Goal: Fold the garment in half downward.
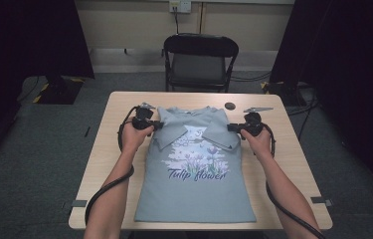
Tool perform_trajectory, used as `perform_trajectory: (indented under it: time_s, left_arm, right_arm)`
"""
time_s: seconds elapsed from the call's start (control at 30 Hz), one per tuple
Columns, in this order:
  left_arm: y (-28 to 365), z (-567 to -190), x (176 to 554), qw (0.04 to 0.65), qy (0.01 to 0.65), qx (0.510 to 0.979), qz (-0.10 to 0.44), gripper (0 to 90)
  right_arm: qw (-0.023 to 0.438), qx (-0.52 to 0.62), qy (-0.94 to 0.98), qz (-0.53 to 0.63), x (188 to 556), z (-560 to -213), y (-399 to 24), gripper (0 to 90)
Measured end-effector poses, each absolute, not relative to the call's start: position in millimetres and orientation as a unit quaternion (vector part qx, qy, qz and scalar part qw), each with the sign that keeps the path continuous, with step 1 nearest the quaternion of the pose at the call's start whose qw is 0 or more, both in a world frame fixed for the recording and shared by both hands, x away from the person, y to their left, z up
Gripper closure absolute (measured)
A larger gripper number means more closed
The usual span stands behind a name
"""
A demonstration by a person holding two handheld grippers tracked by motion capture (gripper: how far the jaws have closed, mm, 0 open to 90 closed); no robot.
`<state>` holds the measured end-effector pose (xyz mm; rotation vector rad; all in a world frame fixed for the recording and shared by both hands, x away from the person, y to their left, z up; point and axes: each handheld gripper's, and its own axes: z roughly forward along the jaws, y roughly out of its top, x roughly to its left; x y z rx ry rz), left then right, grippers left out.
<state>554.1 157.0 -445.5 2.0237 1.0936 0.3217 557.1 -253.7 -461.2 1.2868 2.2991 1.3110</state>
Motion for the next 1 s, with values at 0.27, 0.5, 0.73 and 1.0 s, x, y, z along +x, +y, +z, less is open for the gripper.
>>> perform_trajectory:
  time_s: [0.27,0.5,0.73,1.0]
  left_arm:
    - [153.4,-428.6,582.7,0.412,0.432,0.788,0.149,84.2]
    - [151.1,-410.6,589.1,0.422,0.417,0.789,0.156,84.2]
    - [149.7,-411.8,566.6,0.416,0.403,0.799,0.161,84.1]
    - [152.7,-416.0,542.1,0.418,0.39,0.807,0.151,84.2]
  right_arm:
    - [0.13,0.437,0.765,0.455,582.5,-446.0,-252.4,84.0]
    - [0.141,0.421,0.759,0.477,591.5,-424.3,-258.6,84.0]
    - [0.136,0.414,0.757,0.487,565.6,-425.0,-269.1,84.0]
    - [0.132,0.4,0.765,0.487,533.0,-429.3,-273.4,84.0]
